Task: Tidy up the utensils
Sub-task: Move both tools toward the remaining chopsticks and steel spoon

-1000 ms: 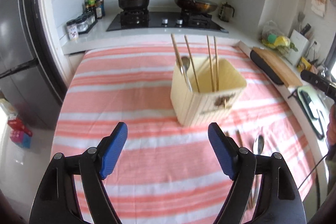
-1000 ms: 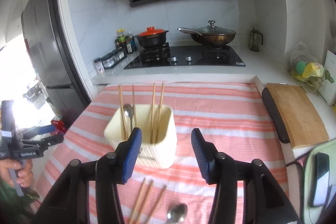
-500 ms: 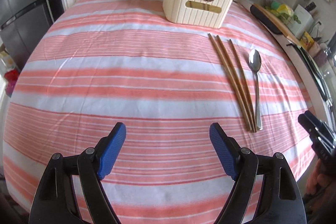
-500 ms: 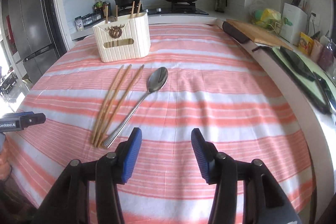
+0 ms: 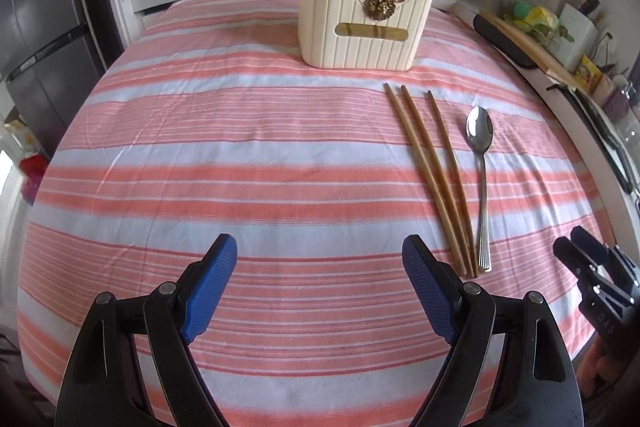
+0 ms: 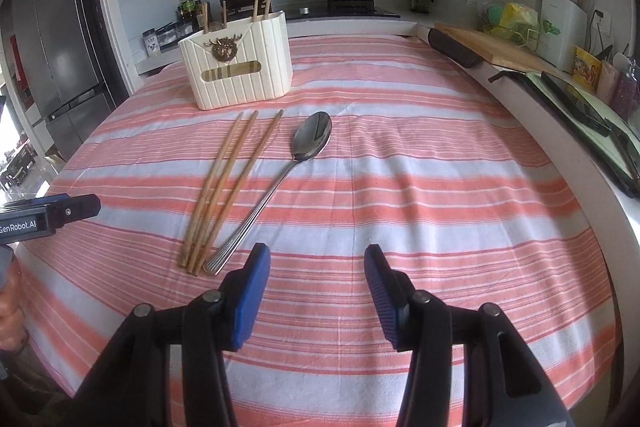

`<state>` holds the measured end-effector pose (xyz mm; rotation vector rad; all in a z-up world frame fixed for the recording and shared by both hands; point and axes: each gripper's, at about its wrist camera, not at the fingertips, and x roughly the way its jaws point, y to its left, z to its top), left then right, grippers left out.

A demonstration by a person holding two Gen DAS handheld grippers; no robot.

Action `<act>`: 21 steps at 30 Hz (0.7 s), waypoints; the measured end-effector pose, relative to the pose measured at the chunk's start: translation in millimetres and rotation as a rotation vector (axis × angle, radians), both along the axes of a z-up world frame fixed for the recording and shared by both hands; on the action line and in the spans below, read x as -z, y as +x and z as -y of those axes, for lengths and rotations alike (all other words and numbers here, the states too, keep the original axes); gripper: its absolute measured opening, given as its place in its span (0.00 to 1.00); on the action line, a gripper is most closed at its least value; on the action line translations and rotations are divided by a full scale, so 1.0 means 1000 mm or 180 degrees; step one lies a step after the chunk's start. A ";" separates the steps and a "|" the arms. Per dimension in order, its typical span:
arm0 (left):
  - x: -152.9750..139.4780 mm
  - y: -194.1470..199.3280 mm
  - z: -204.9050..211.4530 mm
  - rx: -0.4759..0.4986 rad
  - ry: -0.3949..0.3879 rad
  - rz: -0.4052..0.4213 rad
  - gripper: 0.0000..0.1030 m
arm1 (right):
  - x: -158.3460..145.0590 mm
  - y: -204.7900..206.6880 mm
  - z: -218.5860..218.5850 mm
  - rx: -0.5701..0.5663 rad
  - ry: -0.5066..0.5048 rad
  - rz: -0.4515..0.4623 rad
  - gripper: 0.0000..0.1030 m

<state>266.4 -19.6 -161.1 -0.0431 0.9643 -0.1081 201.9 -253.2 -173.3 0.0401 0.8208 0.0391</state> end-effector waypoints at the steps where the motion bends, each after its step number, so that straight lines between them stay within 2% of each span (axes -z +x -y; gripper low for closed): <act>1: 0.000 0.001 0.001 0.0000 0.0031 0.0008 0.83 | 0.001 0.000 0.000 -0.0003 0.0005 -0.0005 0.48; 5: 0.001 0.002 0.004 -0.0024 0.0172 0.0046 0.83 | 0.004 0.002 0.000 0.0006 -0.0008 -0.0052 0.48; 12: 0.002 0.003 0.007 -0.0026 0.0280 0.0087 0.83 | 0.008 0.006 0.000 0.0038 -0.0017 -0.0142 0.48; 21: 0.000 0.002 0.001 -0.0089 0.0322 0.0141 0.84 | 0.006 0.015 -0.011 -0.0017 -0.0039 -0.0167 0.48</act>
